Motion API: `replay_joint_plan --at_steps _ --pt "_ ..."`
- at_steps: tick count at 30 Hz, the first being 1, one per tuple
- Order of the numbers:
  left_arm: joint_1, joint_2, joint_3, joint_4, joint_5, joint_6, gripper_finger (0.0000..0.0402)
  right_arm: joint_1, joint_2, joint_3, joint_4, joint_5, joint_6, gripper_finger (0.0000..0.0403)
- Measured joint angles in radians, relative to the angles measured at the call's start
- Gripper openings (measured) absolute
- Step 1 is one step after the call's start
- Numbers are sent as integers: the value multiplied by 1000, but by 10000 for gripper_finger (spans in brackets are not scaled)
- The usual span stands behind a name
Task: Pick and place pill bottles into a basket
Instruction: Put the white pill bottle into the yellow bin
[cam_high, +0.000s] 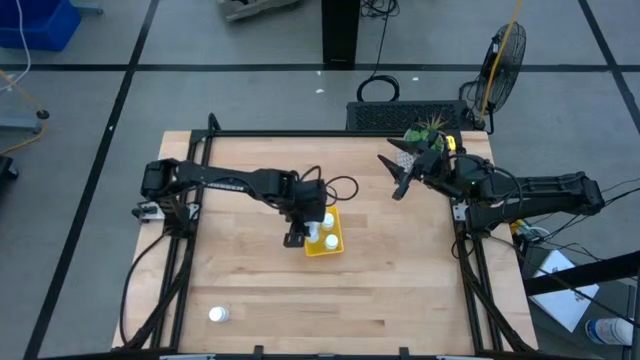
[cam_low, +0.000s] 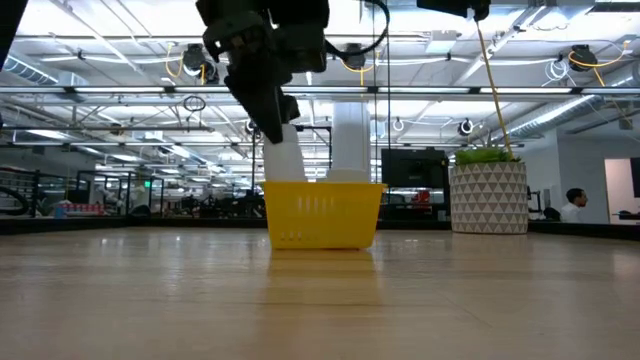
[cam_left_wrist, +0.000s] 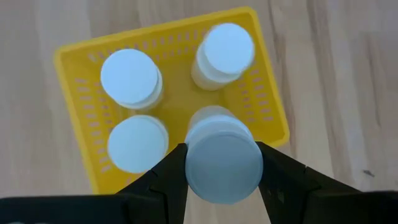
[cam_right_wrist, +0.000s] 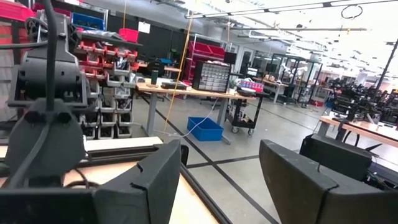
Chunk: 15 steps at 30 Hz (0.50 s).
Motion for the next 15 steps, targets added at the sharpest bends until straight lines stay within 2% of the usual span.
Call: replay_joint_plan --at_steps 15 --pt "1 33 0 -21 -36 19 165 0 0 0 -8 0 8 210"
